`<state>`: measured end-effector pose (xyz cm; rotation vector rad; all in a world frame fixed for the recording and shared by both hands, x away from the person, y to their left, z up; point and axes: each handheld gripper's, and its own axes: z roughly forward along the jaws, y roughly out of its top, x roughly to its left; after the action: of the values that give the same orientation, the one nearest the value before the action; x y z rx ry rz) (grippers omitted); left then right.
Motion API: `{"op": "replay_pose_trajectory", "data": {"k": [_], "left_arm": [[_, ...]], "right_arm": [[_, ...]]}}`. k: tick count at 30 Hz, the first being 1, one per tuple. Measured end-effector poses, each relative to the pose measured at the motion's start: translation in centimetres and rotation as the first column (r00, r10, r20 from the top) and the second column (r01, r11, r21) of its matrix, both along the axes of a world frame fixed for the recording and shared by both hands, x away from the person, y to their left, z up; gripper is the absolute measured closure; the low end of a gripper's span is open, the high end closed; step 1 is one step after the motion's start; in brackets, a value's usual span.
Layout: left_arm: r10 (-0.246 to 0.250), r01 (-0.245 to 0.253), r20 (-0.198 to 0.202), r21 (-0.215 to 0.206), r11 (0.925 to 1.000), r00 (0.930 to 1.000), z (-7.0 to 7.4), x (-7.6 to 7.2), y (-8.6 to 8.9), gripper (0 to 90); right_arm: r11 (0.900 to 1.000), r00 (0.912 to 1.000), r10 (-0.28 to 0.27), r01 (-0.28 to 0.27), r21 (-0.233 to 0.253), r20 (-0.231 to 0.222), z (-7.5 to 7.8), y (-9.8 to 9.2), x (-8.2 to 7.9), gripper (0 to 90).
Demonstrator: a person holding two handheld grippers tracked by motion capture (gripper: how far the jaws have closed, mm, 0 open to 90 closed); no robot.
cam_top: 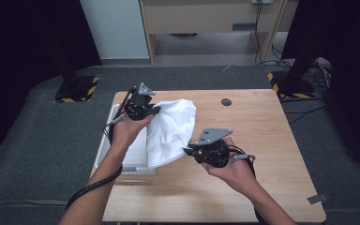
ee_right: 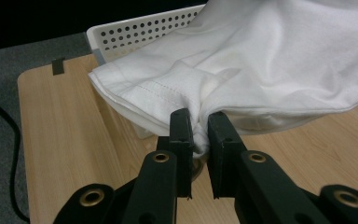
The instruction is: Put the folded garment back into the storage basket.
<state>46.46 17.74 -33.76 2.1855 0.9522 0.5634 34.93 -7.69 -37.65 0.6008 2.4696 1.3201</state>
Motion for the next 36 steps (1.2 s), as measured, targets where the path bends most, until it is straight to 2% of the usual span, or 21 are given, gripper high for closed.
{"op": "replay_pose_trajectory", "data": {"k": [22,36], "left_arm": [[0.021,-0.021,-0.002,-0.008,0.9997,0.9998,-0.3,0.5,2.3,79.8],[0.033,-0.033,-0.003,0.005,0.9994,0.9994,0.0,0.6,3.5,79.9]], "right_arm": [[1.0,0.9999,0.01,-0.01,-0.01,0.001,0.1,2.0,0.9,81.6],[1.0,0.9997,0.024,-0.024,-0.004,0.0,0.1,3.4,1.3,81.6]]}}
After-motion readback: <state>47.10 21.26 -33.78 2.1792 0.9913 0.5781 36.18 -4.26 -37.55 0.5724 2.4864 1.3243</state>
